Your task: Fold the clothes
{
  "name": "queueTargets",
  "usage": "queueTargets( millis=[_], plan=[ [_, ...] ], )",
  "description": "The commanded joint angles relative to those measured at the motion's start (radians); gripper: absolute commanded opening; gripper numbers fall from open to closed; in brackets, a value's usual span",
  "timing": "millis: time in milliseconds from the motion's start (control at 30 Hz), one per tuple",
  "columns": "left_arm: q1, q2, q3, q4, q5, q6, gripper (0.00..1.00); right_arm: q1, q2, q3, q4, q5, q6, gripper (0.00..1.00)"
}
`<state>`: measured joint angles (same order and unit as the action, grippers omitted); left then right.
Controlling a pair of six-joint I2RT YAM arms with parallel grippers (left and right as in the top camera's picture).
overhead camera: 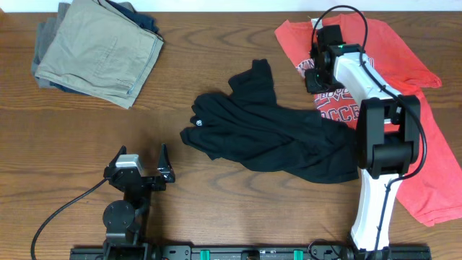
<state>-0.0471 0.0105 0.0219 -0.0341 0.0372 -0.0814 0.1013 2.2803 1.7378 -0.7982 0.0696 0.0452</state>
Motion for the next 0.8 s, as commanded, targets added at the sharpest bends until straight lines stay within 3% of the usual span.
queueTargets(
  millis=[0,200,433,767],
  plan=[
    [-0.002,-0.006,-0.018,-0.036,-0.027,-0.009,0.98,-0.03,0.05,-0.005,-0.004,0.058,0.054,0.01],
    [-0.002,-0.006,-0.018,-0.036,-0.027,-0.009,0.98,-0.134,0.05,-0.005,-0.044,0.175,0.082,0.01],
    [-0.002,-0.006,-0.018,-0.036,-0.027,-0.009,0.98,-0.353,0.048,0.018,-0.148,0.294,0.106,0.01],
    [-0.002,-0.006,-0.018,-0.036,-0.027,-0.009,0.98,-0.684,0.048,0.309,-0.439,0.251,0.153,0.01]
  ],
)
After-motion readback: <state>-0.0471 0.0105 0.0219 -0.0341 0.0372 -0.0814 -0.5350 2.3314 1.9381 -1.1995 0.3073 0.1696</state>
